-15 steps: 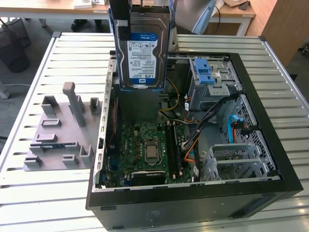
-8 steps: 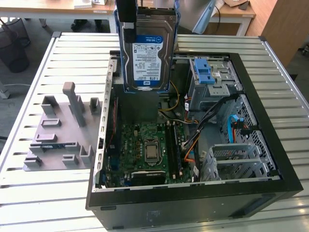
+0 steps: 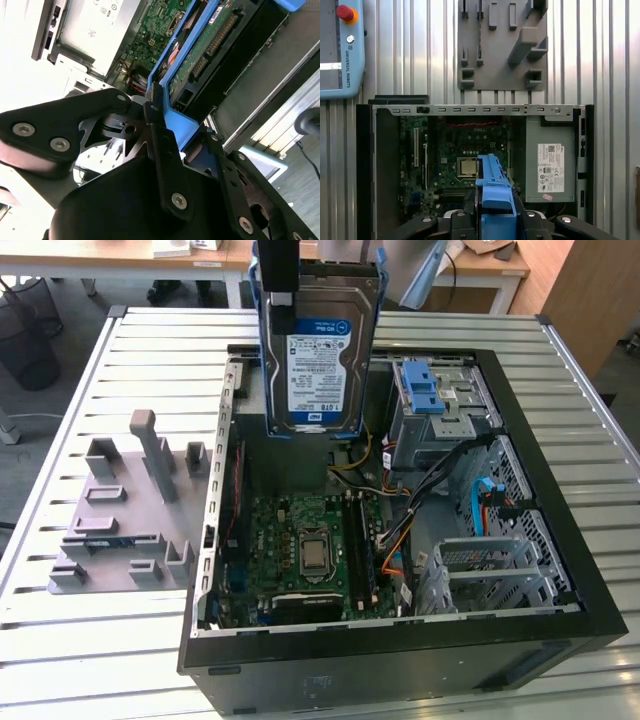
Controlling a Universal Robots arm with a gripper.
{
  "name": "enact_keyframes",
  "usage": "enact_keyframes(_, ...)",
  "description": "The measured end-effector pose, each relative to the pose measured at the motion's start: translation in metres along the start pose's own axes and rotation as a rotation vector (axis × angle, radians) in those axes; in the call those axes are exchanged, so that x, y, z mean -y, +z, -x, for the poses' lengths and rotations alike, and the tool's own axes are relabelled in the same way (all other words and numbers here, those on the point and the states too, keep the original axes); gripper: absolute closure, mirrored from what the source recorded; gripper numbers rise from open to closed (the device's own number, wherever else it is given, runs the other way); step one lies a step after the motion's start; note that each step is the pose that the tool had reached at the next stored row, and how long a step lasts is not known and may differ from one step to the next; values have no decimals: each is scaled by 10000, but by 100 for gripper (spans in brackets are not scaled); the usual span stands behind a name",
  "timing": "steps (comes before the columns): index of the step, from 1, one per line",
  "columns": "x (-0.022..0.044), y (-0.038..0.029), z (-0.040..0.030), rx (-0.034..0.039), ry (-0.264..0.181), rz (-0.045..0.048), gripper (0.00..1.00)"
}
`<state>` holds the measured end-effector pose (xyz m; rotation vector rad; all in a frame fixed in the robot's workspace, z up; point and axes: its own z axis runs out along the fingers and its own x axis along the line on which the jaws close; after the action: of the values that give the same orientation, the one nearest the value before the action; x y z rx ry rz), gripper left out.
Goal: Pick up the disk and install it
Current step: 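Pick up the disk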
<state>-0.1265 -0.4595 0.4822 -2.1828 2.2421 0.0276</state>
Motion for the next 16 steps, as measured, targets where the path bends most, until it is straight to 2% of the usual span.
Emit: enact_keyframes(16,242,-4,-124,0,8,6,64)
